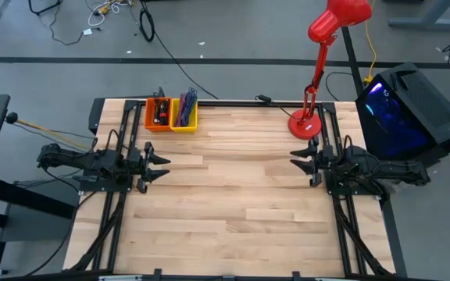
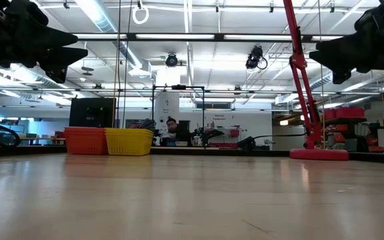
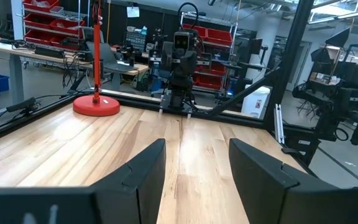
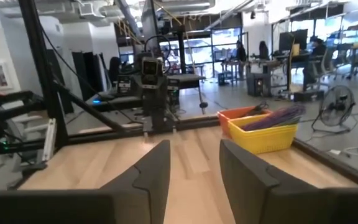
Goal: Pick & Place USB Port
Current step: Return to Home Position
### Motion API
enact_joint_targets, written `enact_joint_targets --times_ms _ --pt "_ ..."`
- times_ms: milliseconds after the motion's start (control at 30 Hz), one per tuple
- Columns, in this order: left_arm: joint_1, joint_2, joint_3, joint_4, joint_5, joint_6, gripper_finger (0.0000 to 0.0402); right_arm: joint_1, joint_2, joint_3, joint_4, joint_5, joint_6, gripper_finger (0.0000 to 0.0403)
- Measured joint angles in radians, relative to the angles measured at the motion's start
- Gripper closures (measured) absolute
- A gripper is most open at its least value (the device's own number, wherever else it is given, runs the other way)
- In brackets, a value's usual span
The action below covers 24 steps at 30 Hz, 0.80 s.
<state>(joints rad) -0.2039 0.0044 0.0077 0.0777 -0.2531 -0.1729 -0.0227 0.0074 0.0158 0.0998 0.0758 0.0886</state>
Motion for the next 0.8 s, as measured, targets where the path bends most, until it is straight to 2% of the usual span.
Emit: enact_joint_targets --times_ms 167,800 --pt "0.000 0.000 0.000 0.000 0.000 0.000 0.0220 0.000 0.000 0.000 -0.003 0.022 -0.053 0.0262" --pt "0.000 0.000 0.000 0.000 0.000 0.000 0.0220 0.000 0.000 0.000 -0.003 0.021 -0.019 0.0262"
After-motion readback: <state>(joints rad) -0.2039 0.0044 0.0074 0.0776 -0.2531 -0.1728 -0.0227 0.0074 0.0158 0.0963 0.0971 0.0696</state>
